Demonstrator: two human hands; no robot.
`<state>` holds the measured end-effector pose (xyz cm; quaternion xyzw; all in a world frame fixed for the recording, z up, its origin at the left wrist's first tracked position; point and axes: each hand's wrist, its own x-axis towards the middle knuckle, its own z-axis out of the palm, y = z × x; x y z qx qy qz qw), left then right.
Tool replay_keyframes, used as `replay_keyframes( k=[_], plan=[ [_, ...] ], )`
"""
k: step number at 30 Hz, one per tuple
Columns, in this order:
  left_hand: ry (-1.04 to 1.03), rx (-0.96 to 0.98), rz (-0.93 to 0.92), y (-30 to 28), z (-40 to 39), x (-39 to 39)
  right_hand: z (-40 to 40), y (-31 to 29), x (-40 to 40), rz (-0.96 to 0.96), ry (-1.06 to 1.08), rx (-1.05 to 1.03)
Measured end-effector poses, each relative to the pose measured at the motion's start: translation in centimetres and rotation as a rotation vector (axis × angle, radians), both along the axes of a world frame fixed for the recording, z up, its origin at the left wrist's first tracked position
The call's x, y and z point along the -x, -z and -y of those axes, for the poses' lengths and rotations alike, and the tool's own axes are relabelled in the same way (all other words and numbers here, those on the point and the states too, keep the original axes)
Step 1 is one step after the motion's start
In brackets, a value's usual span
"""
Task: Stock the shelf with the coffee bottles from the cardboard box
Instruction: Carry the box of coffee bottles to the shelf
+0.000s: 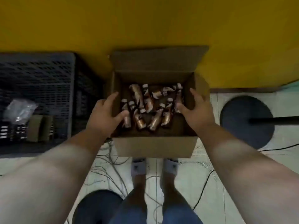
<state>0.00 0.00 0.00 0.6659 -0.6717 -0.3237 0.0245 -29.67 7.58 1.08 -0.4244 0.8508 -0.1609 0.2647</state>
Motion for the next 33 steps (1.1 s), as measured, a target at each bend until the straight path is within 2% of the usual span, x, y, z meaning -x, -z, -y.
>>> replay_keyframes(
  k=[3,5,8,11,14,17,26,29,33],
  plan=[
    [0.094,-0.010,0.203,4.6,1.3,0.9,1.1,5.3,2.0,-0.027,0.084,-0.080],
    [0.102,-0.037,0.262,7.2,2.1,1.1,1.2,8.3,3.4,0.037,0.064,-0.127],
    [0.065,-0.051,0.239,10.1,3.1,0.3,0.9,10.8,5.6,0.117,-0.074,-0.198],
    [0.021,-0.065,0.140,11.2,3.7,-0.8,0.8,11.8,7.5,0.163,-0.192,-0.223],
    [0.067,0.009,0.127,11.8,4.1,-1.3,0.6,12.2,8.2,0.089,-0.272,-0.173],
    [0.094,0.024,0.195,12.0,4.3,-1.5,0.8,12.6,8.2,-0.016,-0.333,-0.155],
    [0.059,-0.004,0.262,9.0,4.2,-0.5,0.2,11.5,8.9,-0.054,-0.285,-0.172],
    [0.073,-0.036,0.299,5.5,2.9,-0.1,-0.8,8.3,8.8,-0.032,-0.259,-0.188],
    [0.084,-0.052,0.347,-2.0,-0.4,0.8,-4.4,0.9,8.3,-0.045,-0.232,-0.230]
  ],
)
